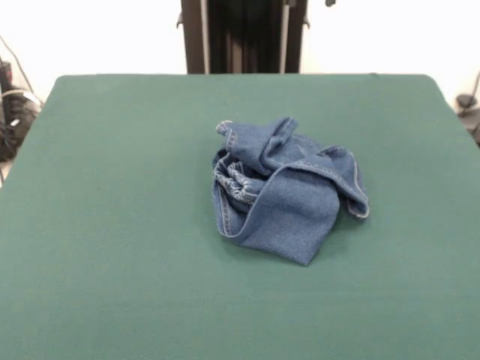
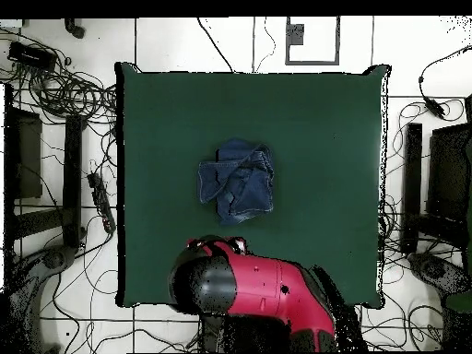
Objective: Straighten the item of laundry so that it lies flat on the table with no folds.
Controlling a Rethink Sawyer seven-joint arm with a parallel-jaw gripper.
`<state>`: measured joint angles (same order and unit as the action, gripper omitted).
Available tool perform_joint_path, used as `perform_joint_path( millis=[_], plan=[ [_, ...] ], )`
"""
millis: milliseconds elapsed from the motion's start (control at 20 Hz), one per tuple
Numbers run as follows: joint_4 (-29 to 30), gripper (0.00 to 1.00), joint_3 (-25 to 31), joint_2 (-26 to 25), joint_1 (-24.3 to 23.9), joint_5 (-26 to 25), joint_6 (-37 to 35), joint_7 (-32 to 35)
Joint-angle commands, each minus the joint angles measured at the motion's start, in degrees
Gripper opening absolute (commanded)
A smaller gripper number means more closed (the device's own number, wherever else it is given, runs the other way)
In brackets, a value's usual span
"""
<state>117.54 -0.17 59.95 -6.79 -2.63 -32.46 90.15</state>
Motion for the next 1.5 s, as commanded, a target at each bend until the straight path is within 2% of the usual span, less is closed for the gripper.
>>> perform_joint_path(
  millis=[50, 350, 850, 1100, 1500],
  plan=[
    [-4.3, 1.00, 4.0, -5.7, -1.2, -3.2, 3.0, 3.3],
    [-7.0, 1.00, 4.7, -8.6, -3.0, -3.8, 4.3, 1.8],
    [-16.3, 1.00, 6.6, -13.2, -5.4, -6.1, 0.3, -0.2],
    [-19.6, 1.00, 10.8, -14.6, -7.8, -5.8, -1.3, -3.9],
    [-27.5, 1.00, 10.6, -19.8, -6.5, -7.7, -5.6, -3.3]
  ],
)
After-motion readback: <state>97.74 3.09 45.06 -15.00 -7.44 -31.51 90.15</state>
